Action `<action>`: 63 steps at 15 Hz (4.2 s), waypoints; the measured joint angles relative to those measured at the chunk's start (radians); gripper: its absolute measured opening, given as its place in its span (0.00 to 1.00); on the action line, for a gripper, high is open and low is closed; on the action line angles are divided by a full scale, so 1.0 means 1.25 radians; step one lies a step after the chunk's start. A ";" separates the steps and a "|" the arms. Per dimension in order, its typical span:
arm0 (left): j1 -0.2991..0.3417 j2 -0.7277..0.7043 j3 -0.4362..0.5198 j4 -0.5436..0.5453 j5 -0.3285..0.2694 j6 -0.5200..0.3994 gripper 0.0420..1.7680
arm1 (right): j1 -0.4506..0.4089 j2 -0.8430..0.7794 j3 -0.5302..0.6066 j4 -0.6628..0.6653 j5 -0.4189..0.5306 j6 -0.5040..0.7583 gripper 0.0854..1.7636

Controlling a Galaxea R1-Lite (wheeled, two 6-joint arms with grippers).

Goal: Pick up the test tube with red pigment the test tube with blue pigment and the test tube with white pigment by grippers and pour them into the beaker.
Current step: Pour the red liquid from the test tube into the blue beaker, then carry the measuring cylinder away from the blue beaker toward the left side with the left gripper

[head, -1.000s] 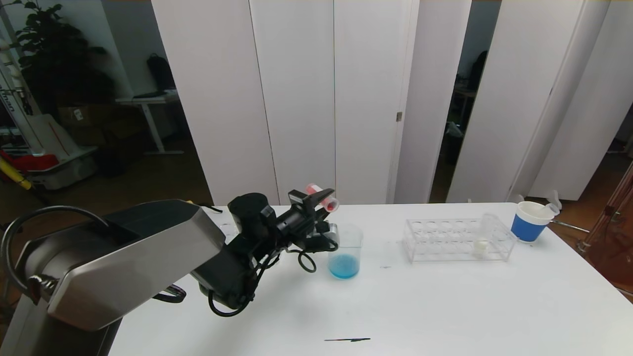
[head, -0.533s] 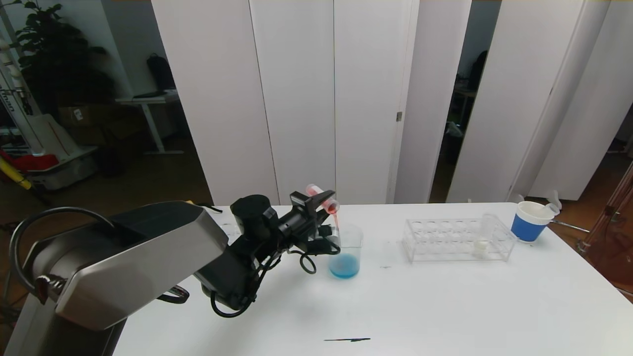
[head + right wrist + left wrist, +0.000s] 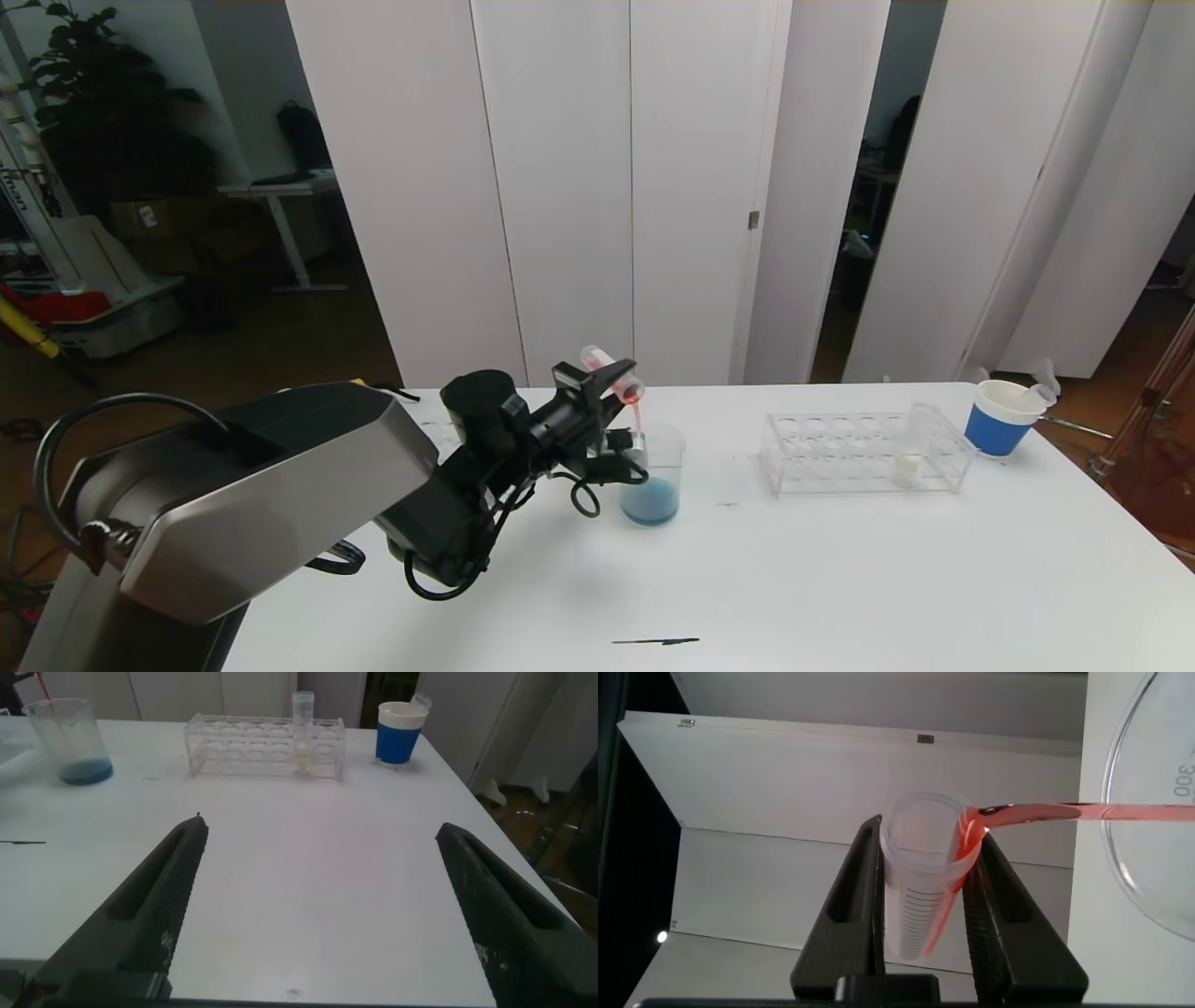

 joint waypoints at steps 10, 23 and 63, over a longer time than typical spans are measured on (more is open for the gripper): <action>-0.002 0.004 0.001 -0.057 0.000 0.031 0.30 | 0.000 0.000 0.000 0.000 0.000 0.000 0.99; 0.000 -0.018 0.017 -0.056 0.012 -0.063 0.30 | 0.000 0.000 0.000 0.000 0.000 0.000 0.99; 0.447 -0.327 0.111 0.139 0.651 -1.219 0.30 | 0.000 0.000 0.000 0.000 0.000 0.000 0.99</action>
